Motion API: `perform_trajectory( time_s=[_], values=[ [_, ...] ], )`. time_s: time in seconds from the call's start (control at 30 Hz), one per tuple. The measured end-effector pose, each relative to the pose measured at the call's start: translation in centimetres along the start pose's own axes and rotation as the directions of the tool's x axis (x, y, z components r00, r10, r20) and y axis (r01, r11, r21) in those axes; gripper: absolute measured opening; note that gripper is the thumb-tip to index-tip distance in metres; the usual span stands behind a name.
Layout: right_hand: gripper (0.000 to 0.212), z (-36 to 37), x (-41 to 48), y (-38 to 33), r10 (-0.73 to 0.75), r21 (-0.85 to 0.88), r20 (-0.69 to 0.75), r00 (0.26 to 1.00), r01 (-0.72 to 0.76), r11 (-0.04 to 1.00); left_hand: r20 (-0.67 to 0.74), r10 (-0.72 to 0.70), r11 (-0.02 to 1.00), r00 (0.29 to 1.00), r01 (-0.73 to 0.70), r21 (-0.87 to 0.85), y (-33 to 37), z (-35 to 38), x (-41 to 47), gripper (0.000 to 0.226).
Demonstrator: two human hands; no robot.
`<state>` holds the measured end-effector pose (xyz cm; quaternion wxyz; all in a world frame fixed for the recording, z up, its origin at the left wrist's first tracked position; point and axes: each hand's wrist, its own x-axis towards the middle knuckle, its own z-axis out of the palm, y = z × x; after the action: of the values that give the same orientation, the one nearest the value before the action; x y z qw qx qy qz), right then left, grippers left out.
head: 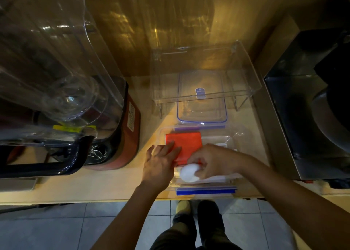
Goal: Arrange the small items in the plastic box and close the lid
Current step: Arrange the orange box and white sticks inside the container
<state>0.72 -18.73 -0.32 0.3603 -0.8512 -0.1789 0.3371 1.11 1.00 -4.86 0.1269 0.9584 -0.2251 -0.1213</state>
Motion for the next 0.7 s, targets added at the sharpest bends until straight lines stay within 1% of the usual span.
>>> perform_trajectory(
  time_s=[0.07, 0.13, 0.17, 0.23, 0.3, 0.33, 0.4, 0.47, 0.53, 0.6, 0.63, 0.67, 0.7],
  values=[
    [0.026, -1.4, -1.4, 1.3, 0.083, 0.089, -0.105, 0.991, -0.073, 0.993, -0.004, -0.006, 1.000, 1.000, 0.006, 0.019, 0.2, -0.1, 0.0, 0.048],
    [0.026, -2.3, -1.9, 2.9, 0.174, 0.099, -0.233, 0.957, -0.154, 0.983, -0.007, 0.007, 0.998, 1.000, -0.006, 0.065, 0.6, -0.4, -0.2, 0.048],
    [0.025, -2.5, -1.9, 3.6, 0.216, 0.104, -0.282, 0.935, -0.194, 0.976, -0.038, 0.031, 0.995, 0.999, -0.027, 0.097, 0.7, -0.5, -0.2, 0.047],
    [0.022, -2.6, -1.6, 4.9, 0.287, 0.135, -0.346, 0.893, -0.256, 0.957, -0.151, 0.117, 0.987, 0.982, -0.098, 0.129, 0.9, -0.5, -0.3, 0.042],
    [0.023, -2.2, -1.2, 5.8, 0.341, 0.166, -0.394, 0.854, -0.298, 0.940, -0.237, 0.234, 0.970, 0.943, -0.211, 0.117, 1.2, -0.5, -0.4, 0.027],
    [0.024, -1.9, -1.0, 6.2, 0.363, 0.177, -0.410, 0.836, -0.318, 0.932, -0.234, 0.290, 0.956, 0.928, -0.269, 0.117, 1.4, -0.6, -0.4, 0.021],
    [0.025, -1.3, -0.5, 6.7, 0.386, 0.136, -0.416, 0.823, -0.363, 0.922, -0.131, 0.358, 0.933, 0.925, -0.349, 0.083, 2.0, -0.9, -0.4, 0.021],
    [0.028, -0.8, 0.0, 6.8, 0.391, 0.082, -0.406, 0.826, -0.394, 0.916, 0.003, 0.335, 0.942, 0.942, -0.334, -0.033, 2.6, -1.1, -0.2, 0.023],
    [0.032, -0.8, 0.3, 6.7, 0.385, 0.037, -0.414, 0.825, -0.407, 0.913, 0.084, 0.290, 0.956, 0.953, -0.283, -0.082, 2.8, -0.8, 0.0, 0.026],
    [0.033, -0.9, 0.2, 6.3, 0.341, -0.062, -0.470, 0.814, -0.416, 0.907, 0.073, 0.281, 0.958, 0.957, -0.276, -0.074, 2.7, -0.4, 0.0, 0.024],
    [0.028, -1.0, -0.1, 5.9, 0.288, -0.112, -0.507, 0.812, -0.394, 0.912, 0.057, 0.277, 0.959, 0.959, -0.272, -0.080, 2.6, -0.3, 0.0, 0.022],
    [0.020, -1.0, -0.5, 5.5, 0.223, -0.143, -0.533, 0.817, -0.346, 0.927, 0.045, 0.270, 0.960, 0.962, -0.265, -0.090, 2.6, -0.2, -0.1, 0.020],
    [0.015, -1.0, -0.9, 5.0, 0.157, -0.162, -0.522, 0.838, -0.278, 0.947, 0.033, 0.260, 0.961, 0.965, -0.256, -0.105, 2.6, -0.2, 0.0, 0.019]
  ],
)
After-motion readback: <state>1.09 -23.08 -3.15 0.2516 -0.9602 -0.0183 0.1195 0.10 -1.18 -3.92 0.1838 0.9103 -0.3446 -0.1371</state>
